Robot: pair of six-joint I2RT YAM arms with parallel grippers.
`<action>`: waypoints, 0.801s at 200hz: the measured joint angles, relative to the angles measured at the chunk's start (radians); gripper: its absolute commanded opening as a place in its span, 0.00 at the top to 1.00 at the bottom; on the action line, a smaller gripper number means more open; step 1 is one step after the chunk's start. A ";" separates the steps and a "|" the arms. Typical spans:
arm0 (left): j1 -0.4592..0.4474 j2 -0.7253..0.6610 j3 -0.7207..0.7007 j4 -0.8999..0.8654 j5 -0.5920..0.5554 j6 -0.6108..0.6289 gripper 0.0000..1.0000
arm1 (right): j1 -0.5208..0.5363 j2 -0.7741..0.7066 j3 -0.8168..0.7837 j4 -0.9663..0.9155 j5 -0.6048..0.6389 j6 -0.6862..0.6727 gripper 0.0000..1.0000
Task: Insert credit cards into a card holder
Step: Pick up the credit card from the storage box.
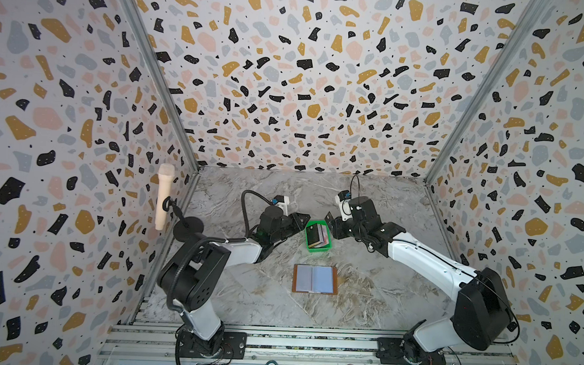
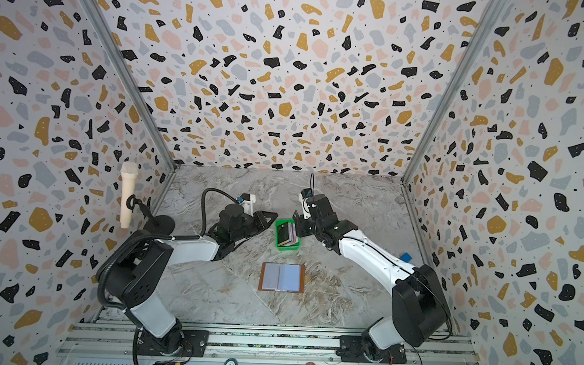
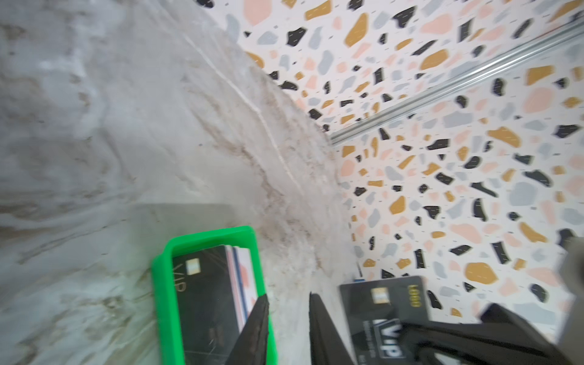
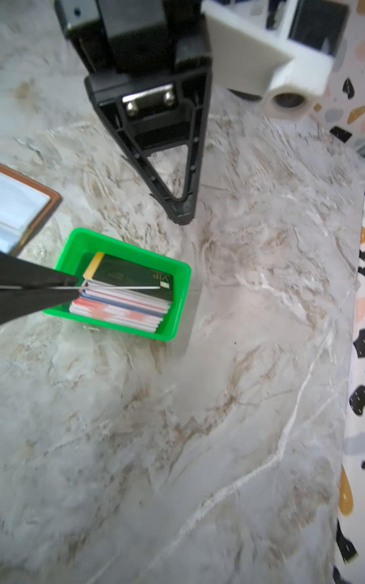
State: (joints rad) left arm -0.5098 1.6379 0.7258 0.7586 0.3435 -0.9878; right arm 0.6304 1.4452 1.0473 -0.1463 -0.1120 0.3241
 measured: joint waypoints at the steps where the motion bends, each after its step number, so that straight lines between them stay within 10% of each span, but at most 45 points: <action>1: 0.000 -0.006 -0.006 0.009 0.003 0.000 0.72 | 0.000 -0.002 -0.003 0.002 -0.004 0.001 1.00; 74: -0.003 -0.287 -0.296 0.325 0.120 -0.073 0.63 | 0.008 -0.138 -0.129 0.314 -0.330 0.181 1.00; 160: -0.004 -0.346 -0.360 0.527 0.146 -0.137 0.60 | 0.052 -0.151 -0.180 0.500 -0.425 0.345 1.00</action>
State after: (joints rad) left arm -0.5137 1.2915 0.3653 1.2858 0.4896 -1.1244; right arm 0.6823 1.2945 0.8669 0.3534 -0.5373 0.6689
